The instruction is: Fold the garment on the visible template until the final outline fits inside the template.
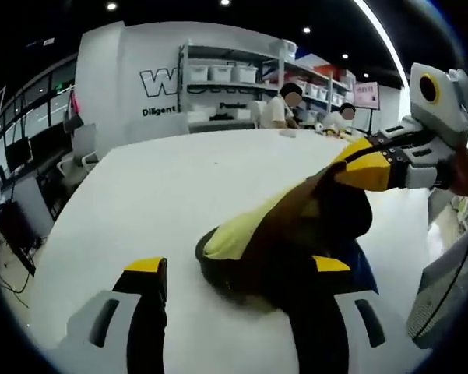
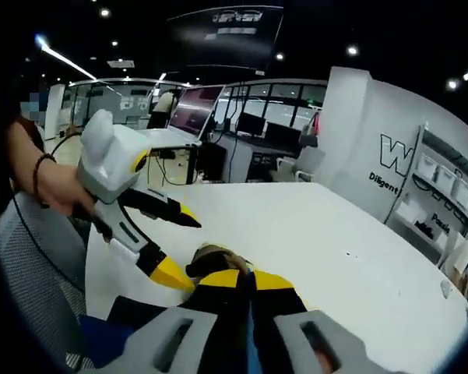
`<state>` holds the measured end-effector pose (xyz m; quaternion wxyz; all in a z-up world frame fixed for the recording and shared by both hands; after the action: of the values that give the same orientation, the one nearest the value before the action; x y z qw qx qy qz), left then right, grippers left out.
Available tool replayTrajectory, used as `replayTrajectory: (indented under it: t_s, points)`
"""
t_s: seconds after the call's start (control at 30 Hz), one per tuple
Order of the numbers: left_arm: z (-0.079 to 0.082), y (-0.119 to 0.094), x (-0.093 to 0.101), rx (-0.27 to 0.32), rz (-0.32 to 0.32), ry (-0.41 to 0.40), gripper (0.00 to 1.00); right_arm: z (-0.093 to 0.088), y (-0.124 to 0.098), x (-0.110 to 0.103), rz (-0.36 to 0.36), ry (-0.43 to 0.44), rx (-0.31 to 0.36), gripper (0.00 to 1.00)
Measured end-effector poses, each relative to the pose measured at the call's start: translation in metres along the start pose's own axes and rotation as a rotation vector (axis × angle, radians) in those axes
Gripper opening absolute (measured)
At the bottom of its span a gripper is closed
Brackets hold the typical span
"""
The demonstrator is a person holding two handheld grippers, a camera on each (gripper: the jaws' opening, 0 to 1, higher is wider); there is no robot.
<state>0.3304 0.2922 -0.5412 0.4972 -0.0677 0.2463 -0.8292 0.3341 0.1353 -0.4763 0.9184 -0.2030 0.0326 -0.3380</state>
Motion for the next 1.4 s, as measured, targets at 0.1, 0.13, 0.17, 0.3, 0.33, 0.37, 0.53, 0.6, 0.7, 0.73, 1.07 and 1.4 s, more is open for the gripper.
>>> replayTrajectory:
  t_s: [0.1, 0.13, 0.17, 0.3, 0.33, 0.37, 0.53, 0.6, 0.7, 0.73, 1.07, 1.4]
  points:
    - [0.001, 0.006, -0.001, 0.002, 0.002, 0.002, 0.64, 0.004, -0.002, 0.002, -0.009, -0.01, 0.005, 0.0]
    - [0.001, 0.008, 0.0, 0.01, -0.004, 0.01, 0.64, 0.005, -0.002, 0.002, -0.011, -0.009, 0.009, 0.0]
    - [0.001, 0.011, 0.001, 0.01, -0.017, 0.033, 0.64, 0.005, -0.003, 0.003, -0.013, -0.011, 0.012, 0.0]
    - [-0.002, 0.017, 0.001, -0.003, -0.029, 0.058, 0.58, 0.005, -0.007, 0.005, -0.025, -0.01, 0.01, 0.0]
    - [-0.002, 0.017, 0.001, -0.003, -0.031, 0.058, 0.55, 0.005, -0.007, 0.006, -0.027, -0.012, 0.011, 0.0]
    - [-0.001, 0.018, 0.002, 0.015, -0.036, 0.072, 0.51, 0.005, -0.008, 0.006, -0.03, -0.014, 0.011, 0.0]
    - [0.003, 0.02, 0.001, 0.044, -0.05, 0.113, 0.36, 0.007, -0.01, 0.009, -0.042, -0.046, 0.002, 0.0]
    - [0.004, 0.02, 0.0, 0.053, -0.058, 0.121, 0.35, 0.009, -0.012, 0.011, -0.047, -0.047, 0.007, 0.0]
    - [0.004, 0.021, -0.001, 0.054, -0.066, 0.134, 0.31, 0.01, -0.012, 0.013, -0.051, -0.041, 0.01, 0.0]
    - [0.005, 0.02, -0.001, 0.057, -0.064, 0.133, 0.3, 0.01, -0.012, 0.013, -0.054, -0.043, 0.009, 0.0]
    - [0.005, 0.018, -0.006, 0.077, -0.086, 0.08, 0.01, 0.005, -0.014, 0.023, -0.071, 0.03, 0.026, 0.0]
    - [0.022, 0.014, -0.007, 0.113, -0.112, 0.084, 0.0, -0.001, -0.018, 0.039, -0.113, 0.102, 0.058, 0.0]
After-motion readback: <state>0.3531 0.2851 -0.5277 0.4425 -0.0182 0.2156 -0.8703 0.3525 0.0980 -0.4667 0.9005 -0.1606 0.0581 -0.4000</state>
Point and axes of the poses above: the point that each gripper's makers call its tool centre point, and the gripper's own axes: y roughly forward along the fingers, x roughly to its right, z roughly out of its top, the point moved 7 cm from there along -y, roughly backward along the fingers, and after that the axes turned 11 degrees about y, right-handed, at the moved point
